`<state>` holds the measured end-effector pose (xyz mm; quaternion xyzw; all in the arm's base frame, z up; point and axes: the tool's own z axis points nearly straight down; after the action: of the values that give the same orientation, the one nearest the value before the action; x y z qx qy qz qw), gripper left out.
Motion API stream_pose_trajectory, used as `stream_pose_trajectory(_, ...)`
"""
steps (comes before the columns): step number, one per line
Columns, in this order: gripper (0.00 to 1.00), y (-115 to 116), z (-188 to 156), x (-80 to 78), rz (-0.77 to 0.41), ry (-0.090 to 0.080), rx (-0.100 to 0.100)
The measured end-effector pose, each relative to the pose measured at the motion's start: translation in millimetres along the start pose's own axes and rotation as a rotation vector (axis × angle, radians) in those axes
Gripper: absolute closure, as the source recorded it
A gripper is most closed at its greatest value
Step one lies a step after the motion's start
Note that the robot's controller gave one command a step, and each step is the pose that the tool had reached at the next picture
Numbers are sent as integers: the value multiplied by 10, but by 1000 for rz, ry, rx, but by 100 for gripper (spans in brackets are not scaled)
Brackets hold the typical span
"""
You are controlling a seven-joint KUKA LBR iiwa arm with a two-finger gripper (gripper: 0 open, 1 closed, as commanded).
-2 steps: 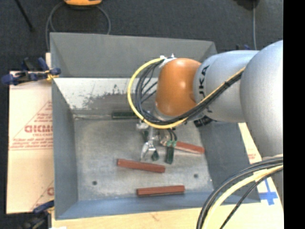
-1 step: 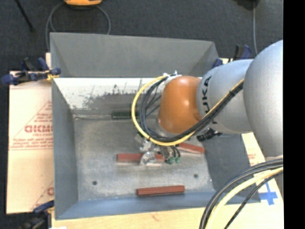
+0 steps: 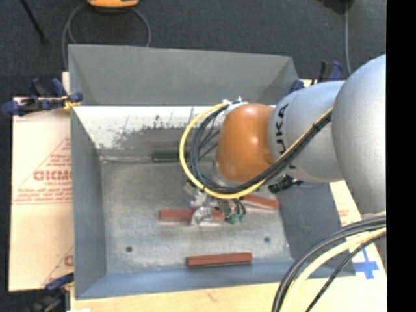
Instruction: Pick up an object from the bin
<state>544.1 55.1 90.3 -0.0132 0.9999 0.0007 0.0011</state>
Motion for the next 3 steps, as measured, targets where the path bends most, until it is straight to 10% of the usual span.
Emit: stream_pose_trajectory(3,100,79,-1072,62,-27,6,3)
